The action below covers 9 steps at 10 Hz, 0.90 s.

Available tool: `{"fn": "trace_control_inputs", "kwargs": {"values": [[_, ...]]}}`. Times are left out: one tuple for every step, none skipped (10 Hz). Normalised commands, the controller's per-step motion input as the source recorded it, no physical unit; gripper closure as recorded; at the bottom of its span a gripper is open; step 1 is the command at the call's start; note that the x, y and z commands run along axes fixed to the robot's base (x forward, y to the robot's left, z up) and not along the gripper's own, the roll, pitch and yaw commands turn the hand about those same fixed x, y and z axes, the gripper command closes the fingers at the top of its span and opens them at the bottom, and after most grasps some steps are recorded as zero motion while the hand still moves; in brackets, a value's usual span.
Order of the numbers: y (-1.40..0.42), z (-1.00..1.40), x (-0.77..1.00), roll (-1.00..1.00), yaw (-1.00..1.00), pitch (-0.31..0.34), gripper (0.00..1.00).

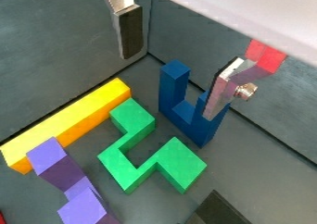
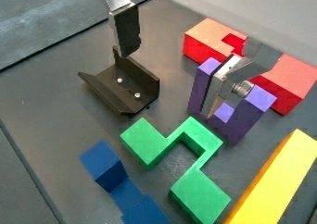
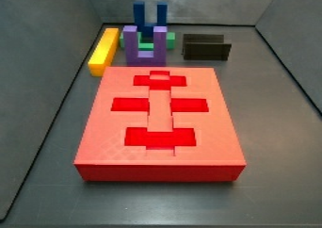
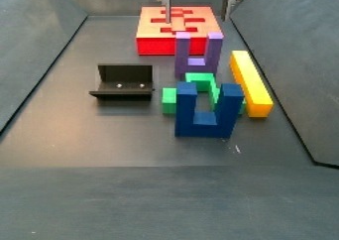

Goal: Pick up the purple object. Move up. Move to above the board. Insert the purple object.
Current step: Pick up the purple object.

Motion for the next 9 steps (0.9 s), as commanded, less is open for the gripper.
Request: {"fn": "trace_control_inputs", "kwargs": {"values": [[0.0,0.0,0.03,0.0,0.0,0.0,0.0],[0.0,-0.03,0.0,0.0,0.0,0.0,0.0],[-0.06,-0.03,0.0,0.0,0.0,0.0,0.0],[-0.08,-0.07,0.0,0.02,0.0,0.0,0.0],[-0.08,-0.06,0.0,0.03,0.0,0.0,0.0],[-0.08,-0.07,-0.02,0.02,0.01,0.0,0.0],[-0.06,-0.06,0.0,0.01,0.0,0.0,0.0],[-0.04,-0.05,0.0,0.0,0.0,0.0,0.0],[-0.08,-0.03,0.0,0.01,0.0,0.0,0.0]]}}
